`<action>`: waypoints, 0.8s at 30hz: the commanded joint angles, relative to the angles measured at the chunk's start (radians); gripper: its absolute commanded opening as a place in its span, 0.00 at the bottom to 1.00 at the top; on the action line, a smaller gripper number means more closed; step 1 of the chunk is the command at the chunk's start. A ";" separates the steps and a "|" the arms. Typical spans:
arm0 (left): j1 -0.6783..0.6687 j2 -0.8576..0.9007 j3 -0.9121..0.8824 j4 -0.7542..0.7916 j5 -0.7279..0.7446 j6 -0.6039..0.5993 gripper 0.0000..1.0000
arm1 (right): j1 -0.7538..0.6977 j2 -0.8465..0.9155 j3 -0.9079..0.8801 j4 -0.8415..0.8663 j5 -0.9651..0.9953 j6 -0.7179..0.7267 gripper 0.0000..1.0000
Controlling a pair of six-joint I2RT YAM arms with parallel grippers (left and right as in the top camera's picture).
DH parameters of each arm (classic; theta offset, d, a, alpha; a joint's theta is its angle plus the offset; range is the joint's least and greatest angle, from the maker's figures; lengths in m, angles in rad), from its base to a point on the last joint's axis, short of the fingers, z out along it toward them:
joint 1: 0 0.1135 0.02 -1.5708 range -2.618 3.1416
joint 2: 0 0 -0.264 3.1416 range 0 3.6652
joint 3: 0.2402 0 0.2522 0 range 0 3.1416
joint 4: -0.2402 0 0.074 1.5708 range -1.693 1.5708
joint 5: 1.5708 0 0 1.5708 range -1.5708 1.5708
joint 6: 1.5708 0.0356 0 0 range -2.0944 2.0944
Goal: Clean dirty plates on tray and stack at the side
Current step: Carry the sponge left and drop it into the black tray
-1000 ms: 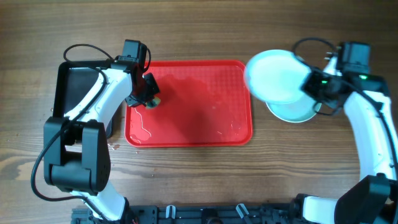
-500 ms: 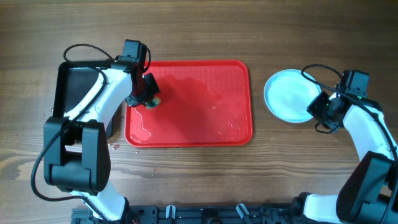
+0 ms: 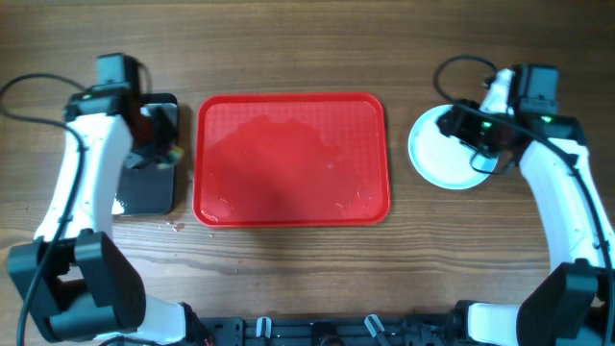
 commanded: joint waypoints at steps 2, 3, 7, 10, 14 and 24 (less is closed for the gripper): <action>0.111 0.030 0.004 0.057 -0.036 0.019 0.04 | 0.128 -0.017 0.021 0.014 -0.006 -0.007 0.67; 0.129 0.038 -0.006 0.083 -0.037 0.019 0.04 | 0.161 -0.017 0.021 0.013 0.015 0.010 0.67; 0.161 0.085 -0.056 0.174 -0.036 0.019 0.04 | 0.231 -0.017 0.021 0.006 0.070 0.010 0.68; 0.162 0.143 -0.062 0.188 -0.036 0.019 0.04 | 0.244 -0.017 0.021 0.006 0.069 0.013 0.68; 0.162 0.206 -0.062 0.188 -0.046 0.019 0.09 | 0.244 -0.017 0.021 -0.011 0.069 0.026 0.68; 0.163 0.173 0.008 0.095 -0.061 0.020 1.00 | 0.244 -0.022 0.025 -0.051 0.083 0.005 0.68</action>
